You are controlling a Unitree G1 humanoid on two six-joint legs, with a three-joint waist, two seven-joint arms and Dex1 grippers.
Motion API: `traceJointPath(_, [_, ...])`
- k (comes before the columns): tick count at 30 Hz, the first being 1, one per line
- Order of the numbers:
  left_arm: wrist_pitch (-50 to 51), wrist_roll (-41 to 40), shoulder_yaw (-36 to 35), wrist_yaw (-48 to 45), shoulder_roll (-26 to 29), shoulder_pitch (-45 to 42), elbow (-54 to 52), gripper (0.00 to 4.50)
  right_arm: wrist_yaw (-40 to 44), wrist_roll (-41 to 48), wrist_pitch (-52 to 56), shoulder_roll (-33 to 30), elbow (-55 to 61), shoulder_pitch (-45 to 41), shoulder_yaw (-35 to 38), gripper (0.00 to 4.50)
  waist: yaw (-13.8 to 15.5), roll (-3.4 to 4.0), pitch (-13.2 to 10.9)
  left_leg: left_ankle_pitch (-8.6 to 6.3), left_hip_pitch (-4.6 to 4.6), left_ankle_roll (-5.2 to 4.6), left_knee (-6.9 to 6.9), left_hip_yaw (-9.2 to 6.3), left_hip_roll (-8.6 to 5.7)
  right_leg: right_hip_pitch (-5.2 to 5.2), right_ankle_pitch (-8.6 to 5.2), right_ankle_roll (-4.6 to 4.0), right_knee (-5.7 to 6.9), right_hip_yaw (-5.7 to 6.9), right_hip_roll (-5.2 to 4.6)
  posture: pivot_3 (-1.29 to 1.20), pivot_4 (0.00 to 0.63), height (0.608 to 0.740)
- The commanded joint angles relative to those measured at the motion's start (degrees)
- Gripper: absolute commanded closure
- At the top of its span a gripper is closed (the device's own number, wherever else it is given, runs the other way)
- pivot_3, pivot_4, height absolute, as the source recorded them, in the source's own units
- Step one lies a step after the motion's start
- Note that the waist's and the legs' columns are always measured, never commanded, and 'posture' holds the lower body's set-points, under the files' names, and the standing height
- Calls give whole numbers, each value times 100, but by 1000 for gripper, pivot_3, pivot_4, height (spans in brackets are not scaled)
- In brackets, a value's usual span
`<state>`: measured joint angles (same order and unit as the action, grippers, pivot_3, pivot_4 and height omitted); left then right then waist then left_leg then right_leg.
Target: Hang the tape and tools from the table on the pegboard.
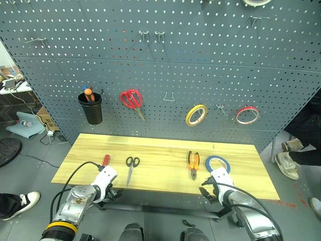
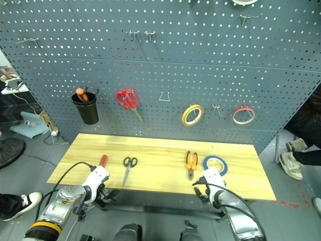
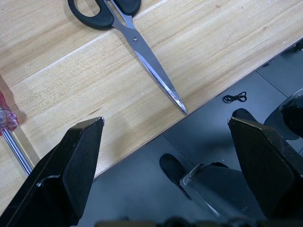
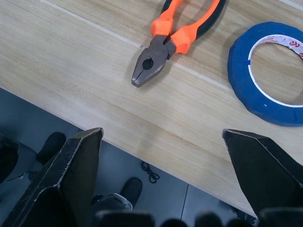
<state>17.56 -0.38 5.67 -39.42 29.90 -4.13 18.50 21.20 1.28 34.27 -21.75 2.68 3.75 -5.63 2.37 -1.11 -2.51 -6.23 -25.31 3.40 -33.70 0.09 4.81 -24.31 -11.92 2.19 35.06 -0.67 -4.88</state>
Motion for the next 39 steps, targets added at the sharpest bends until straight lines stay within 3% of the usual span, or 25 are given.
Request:
traceJointPath(1, [29,-148,-117,-68,12,-69,-161,49,6,22,-40,-71,158,43,148,0,0,0,0,0,0,0,0,0,0,0,0,0,0,0,0,106,0,740])
traceJointPath(10, [515,-716,-277,-570,182,90,-1649,49,381,64,210,-611,754,104,184,0,-19,2,-68,-1,0,0,-4,5,1,-6,-1,0,4,-1,-10,108,77,740])
traceJointPath(11, [644,-813,-300,-618,210,131,-1917,49,482,94,256,-735,860,116,207,0,-24,2,-78,-1,4,-1,-6,6,1,-5,-1,0,6,-1,-11,101,120,740])
traceJointPath(15, [1097,-1336,-282,-1143,561,176,-3081,49,1021,185,437,-1397,1126,-91,298,0,-28,3,-377,-5,21,-7,-11,9,-5,1,-3,-1,7,-1,-29,98,205,740])
traceJointPath(20, [1627,-2144,-195,-1681,719,-282,-3994,49,1659,324,478,-2086,945,-673,324,0,-17,4,-951,-5,3,-10,-36,11,-18,-8,-3,-1,3,-17,-42,75,312,740])
traceJointPath(27, [1593,-2858,-147,-1930,210,-1227,-3801,49,2374,200,129,-2498,-8,-1753,19,0,-24,-24,-1395,11,-66,-38,-61,7,-22,-27,-2,0,23,-33,-30,41,397,740])
traceJointPath(28, [1468,-2863,-143,-1947,114,-1324,-3707,49,2439,168,69,-2502,-197,-1927,-38,0,-25,-28,-1457,42,-96,-89,-64,7,-24,-55,-1,1,29,-38,-26,39,404,740])
traceJointPath(32, [1192,-2891,-107,-2015,-234,-1638,-3276,49,2575,41,-198,-2239,-1190,-2848,-309,0,-87,-44,-1622,18,-158,-168,-112,5,-37,-108,-17,34,94,-65,-21,39,431,740])
traceJointPath(39, [1275,-3164,-124,-2016,-450,-1913,-3213,49,2833,-294,-763,-2055,-2762,-3723,-648,0,-135,-42,-1885,11,-206,-179,-113,-10,-60,-147,0,63,118,-66,-32,61,457,740])
